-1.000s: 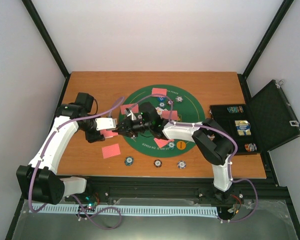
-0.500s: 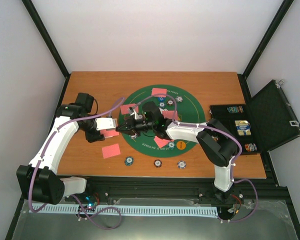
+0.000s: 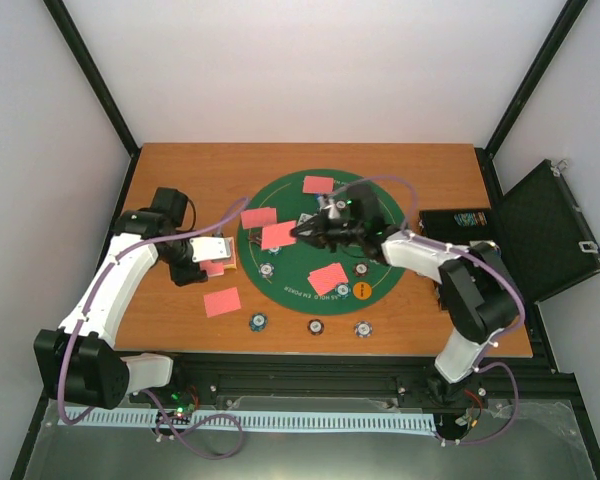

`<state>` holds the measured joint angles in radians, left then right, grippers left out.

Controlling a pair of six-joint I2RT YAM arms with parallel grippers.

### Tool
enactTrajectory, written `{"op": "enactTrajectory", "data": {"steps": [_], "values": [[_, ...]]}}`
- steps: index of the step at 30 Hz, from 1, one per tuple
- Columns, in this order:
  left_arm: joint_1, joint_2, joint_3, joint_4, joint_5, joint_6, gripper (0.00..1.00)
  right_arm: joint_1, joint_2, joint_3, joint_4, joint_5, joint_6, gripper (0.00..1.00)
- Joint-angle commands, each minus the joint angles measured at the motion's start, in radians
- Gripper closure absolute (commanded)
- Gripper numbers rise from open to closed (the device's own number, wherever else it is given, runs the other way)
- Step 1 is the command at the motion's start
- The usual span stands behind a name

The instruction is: Distribute texas hold em gaming equipment

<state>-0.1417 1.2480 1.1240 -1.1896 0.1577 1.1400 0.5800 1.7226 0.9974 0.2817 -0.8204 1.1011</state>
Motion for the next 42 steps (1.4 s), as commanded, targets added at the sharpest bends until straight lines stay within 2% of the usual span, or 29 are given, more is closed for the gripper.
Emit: {"op": "enactTrajectory", "data": {"steps": [1, 4, 8, 20, 21, 22, 26, 27, 29, 32, 34, 37, 39, 40, 41, 42], "values": [[0.004, -0.007, -0.007, 0.017, -0.002, 0.007, 0.90, -0.165, -0.051, -0.014, -0.269, -0.009, -0.224, 0.97], [0.003, 0.003, -0.027, 0.032, -0.013, -0.005, 0.90, -0.294, -0.031, 0.025, -0.422, 0.025, -0.352, 0.97], [0.004, 0.018, -0.086, 0.085, -0.043, -0.019, 0.91, -0.396, 0.046, 0.102, -0.570, 0.093, -0.484, 0.97], [0.048, 0.084, -0.269, 0.288, -0.065, -0.065, 0.88, -0.420, 0.272, 0.297, -0.734, 0.238, -0.615, 0.97], [0.056, 0.092, -0.274, 0.298, -0.060, -0.067, 0.88, -0.420, 0.268, 0.296, -0.743, 0.253, -0.622, 0.95], [0.064, 0.097, -0.276, 0.307, -0.054, -0.068, 0.88, -0.419, 0.260, 0.291, -0.748, 0.263, -0.626, 0.87], [0.071, 0.101, -0.298, 0.332, -0.024, -0.082, 0.81, -0.419, 0.203, 0.274, -0.775, 0.314, -0.638, 0.51], [0.071, 0.102, -0.307, 0.335, -0.017, -0.081, 0.79, -0.418, 0.186, 0.273, -0.783, 0.330, -0.638, 0.40], [0.071, 0.110, -0.324, 0.347, -0.011, -0.086, 0.75, -0.419, 0.152, 0.271, -0.800, 0.354, -0.637, 0.30], [0.070, 0.130, -0.356, 0.381, -0.029, -0.092, 0.70, -0.419, 0.100, 0.272, -0.822, 0.358, -0.633, 0.24], [0.070, 0.148, -0.371, 0.397, -0.039, -0.094, 0.63, -0.419, 0.059, 0.269, -0.833, 0.356, -0.628, 0.22], [0.071, 0.162, -0.382, 0.412, -0.050, -0.091, 0.39, -0.419, -0.013, 0.265, -0.853, 0.363, -0.628, 0.17], [0.071, 0.168, -0.371, 0.405, -0.059, -0.097, 0.29, -0.419, -0.050, 0.265, -0.872, 0.371, -0.634, 0.14], [0.071, 0.171, -0.360, 0.389, -0.059, -0.103, 0.20, -0.419, -0.067, 0.264, -0.881, 0.376, -0.638, 0.07], [0.070, 0.170, -0.347, 0.370, -0.056, -0.108, 0.06, -0.419, -0.084, 0.260, -0.886, 0.382, -0.641, 0.01], [0.071, 0.166, -0.331, 0.347, -0.050, -0.111, 0.01, -0.419, -0.098, 0.256, -0.893, 0.392, -0.648, 0.00]]}}
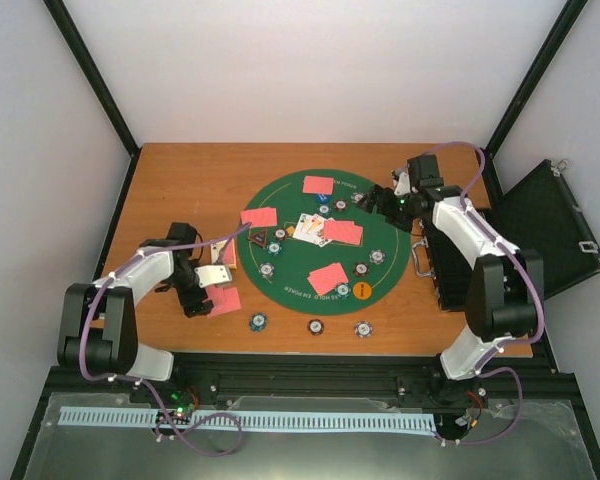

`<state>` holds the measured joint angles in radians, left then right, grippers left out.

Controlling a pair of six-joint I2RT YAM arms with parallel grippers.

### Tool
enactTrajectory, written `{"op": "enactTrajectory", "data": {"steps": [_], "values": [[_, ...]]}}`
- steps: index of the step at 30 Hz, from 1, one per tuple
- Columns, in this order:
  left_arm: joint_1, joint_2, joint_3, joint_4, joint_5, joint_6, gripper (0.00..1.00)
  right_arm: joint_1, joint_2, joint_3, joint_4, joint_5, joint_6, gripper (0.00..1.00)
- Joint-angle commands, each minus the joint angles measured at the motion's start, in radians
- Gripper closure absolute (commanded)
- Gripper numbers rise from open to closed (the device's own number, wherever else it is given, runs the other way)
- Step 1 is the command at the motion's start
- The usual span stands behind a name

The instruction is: Distribute texas hold em gaming equipment

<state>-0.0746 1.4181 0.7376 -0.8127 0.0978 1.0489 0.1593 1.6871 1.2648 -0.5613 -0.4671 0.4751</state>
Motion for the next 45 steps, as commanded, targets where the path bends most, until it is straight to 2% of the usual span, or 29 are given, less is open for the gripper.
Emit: {"op": "enactTrajectory", "data": {"steps": [1, 9, 12, 15, 19, 22, 26, 29, 32, 35, 37, 40, 42, 44, 45], "values": [[0.004, -0.011, 0.074, -0.052, 0.021, -0.025, 0.00, 0.002, -0.074, -0.016, -0.056, 0.050, -0.029, 0.00], [0.005, -0.095, 0.261, -0.224, 0.121, -0.105, 0.00, 0.002, -0.154, -0.059, -0.090, 0.152, -0.099, 0.00], [0.010, -0.110, 0.336, -0.252, 0.183, -0.171, 0.00, 0.002, -0.203, -0.061, -0.090, 0.288, -0.106, 0.00], [0.035, -0.116, 0.370, -0.169, 0.245, -0.291, 0.00, 0.002, -0.266, -0.098, -0.045, 0.542, -0.091, 0.00], [0.090, -0.128, 0.311, 0.103, 0.348, -0.489, 0.00, 0.002, -0.407, -0.307, 0.229, 0.788, -0.181, 0.00], [0.130, -0.124, 0.204, 0.413, 0.344, -0.657, 0.00, 0.001, -0.463, -0.460, 0.410, 0.944, -0.228, 0.00], [0.212, -0.058, 0.084, 0.785, 0.312, -0.885, 0.00, -0.011, -0.434, -0.569, 0.568, 1.023, -0.245, 0.00], [0.228, -0.008, 0.005, 0.986, 0.277, -0.937, 0.00, -0.017, -0.408, -0.653, 0.734, 1.067, -0.285, 0.00], [0.228, 0.005, -0.097, 1.153, 0.262, -0.969, 0.00, -0.022, -0.407, -0.775, 0.985, 1.112, -0.328, 0.00], [0.228, 0.018, -0.183, 1.308, 0.258, -1.032, 0.00, -0.036, -0.383, -0.865, 1.192, 1.081, -0.364, 0.00], [0.228, 0.027, -0.243, 1.448, 0.251, -1.070, 0.00, -0.042, -0.350, -0.897, 1.291, 1.045, -0.384, 0.00], [0.226, 0.044, -0.280, 1.557, 0.216, -1.105, 0.00, -0.051, -0.285, -0.922, 1.418, 1.000, -0.425, 0.00], [0.222, 0.061, -0.322, 1.646, 0.188, -1.116, 0.00, -0.081, -0.235, -0.946, 1.514, 0.918, -0.435, 0.00], [0.197, 0.049, -0.378, 1.728, 0.133, -1.103, 0.00, -0.095, -0.213, -0.925, 1.489, 0.825, -0.467, 0.00], [0.180, 0.058, -0.420, 1.807, 0.110, -1.087, 0.00, -0.095, -0.196, -0.940, 1.544, 0.771, -0.487, 0.00]]}}
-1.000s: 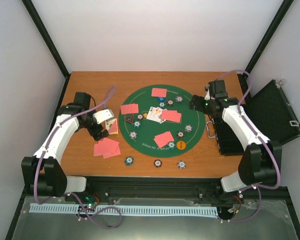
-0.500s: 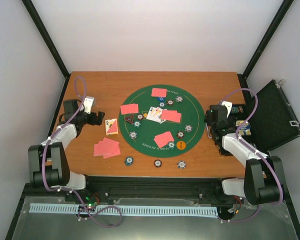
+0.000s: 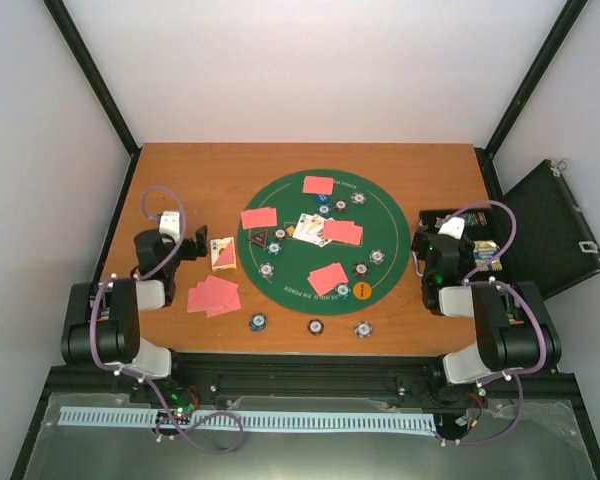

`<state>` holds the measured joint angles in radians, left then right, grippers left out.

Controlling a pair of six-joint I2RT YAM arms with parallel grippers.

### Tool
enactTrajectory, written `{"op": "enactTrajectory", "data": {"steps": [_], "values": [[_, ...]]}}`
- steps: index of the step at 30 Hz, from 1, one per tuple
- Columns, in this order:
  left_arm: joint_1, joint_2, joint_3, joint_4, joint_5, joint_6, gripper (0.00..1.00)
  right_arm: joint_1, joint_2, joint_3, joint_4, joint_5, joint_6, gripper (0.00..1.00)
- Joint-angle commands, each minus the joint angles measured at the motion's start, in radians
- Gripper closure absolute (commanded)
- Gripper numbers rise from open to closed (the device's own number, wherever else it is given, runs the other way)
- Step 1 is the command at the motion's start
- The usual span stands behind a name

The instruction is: Distribute texas hold em gaming equipment

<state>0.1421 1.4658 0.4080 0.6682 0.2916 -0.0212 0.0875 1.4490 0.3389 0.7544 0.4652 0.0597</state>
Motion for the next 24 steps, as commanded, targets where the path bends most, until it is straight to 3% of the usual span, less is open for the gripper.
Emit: {"op": "enactTrajectory", "data": {"steps": [1, 2, 5, 9, 24], "values": [[-0.069, 0.025, -0.134, 0.407, -0.114, 0.010, 0.00, -0.028, 0.052, -0.040, 0.285, -0.209, -0.087, 0.00], [-0.115, 0.032, -0.178, 0.486, -0.186, 0.044, 0.00, -0.027, 0.091, -0.066, 0.381, -0.232, -0.114, 0.00], [-0.153, 0.033, -0.163, 0.484, -0.264, 0.065, 0.00, -0.037, 0.089, -0.043, 0.321, -0.253, -0.102, 0.00], [-0.109, 0.052, -0.032, 0.247, -0.242, 0.001, 0.00, -0.067, 0.075, -0.033, 0.281, -0.318, -0.088, 0.00], [-0.093, 0.054, -0.025, 0.237, -0.236, -0.010, 0.00, -0.068, 0.073, -0.029, 0.271, -0.320, -0.087, 0.00]]}}
